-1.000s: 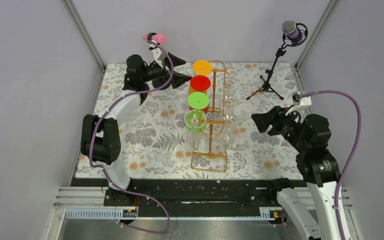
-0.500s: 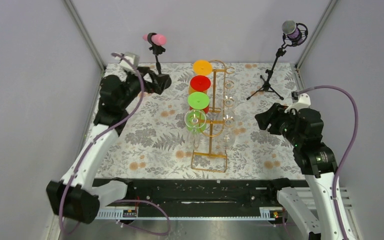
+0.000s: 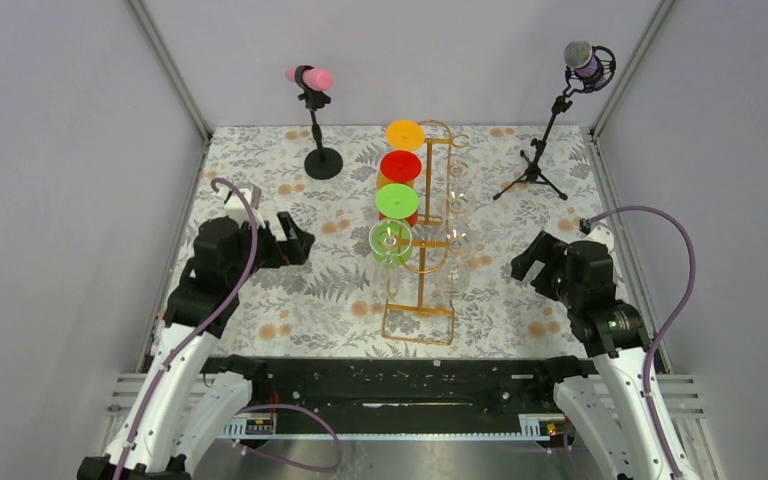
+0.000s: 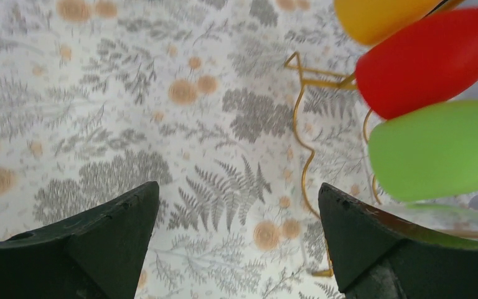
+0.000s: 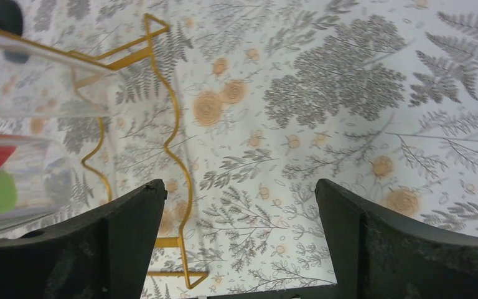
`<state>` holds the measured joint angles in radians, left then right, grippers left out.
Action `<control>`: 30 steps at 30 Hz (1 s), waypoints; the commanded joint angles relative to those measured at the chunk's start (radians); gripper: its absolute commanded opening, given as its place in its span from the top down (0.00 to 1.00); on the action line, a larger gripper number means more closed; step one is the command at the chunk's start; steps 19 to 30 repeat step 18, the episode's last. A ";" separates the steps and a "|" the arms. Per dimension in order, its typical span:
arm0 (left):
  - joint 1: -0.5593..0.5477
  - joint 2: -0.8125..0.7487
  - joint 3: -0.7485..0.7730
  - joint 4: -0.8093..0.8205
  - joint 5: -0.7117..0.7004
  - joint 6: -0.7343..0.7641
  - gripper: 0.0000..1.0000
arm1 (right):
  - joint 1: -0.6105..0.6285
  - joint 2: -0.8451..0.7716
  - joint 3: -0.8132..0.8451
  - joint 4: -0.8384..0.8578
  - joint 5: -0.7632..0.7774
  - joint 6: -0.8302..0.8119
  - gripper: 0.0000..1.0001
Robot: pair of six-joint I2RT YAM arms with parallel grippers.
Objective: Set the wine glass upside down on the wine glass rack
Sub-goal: Reset both arms
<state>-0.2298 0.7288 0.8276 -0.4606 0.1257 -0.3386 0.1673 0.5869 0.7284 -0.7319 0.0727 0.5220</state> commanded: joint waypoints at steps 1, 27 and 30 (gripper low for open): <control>0.000 -0.107 -0.077 -0.078 -0.064 -0.033 0.01 | -0.005 -0.018 -0.023 -0.071 0.198 0.107 0.01; 0.000 -0.129 -0.111 -0.099 -0.036 0.005 0.01 | -0.004 -0.167 -0.114 -0.066 0.283 0.121 0.00; 0.000 -0.129 -0.111 -0.099 -0.036 0.005 0.01 | -0.004 -0.167 -0.114 -0.066 0.283 0.121 0.00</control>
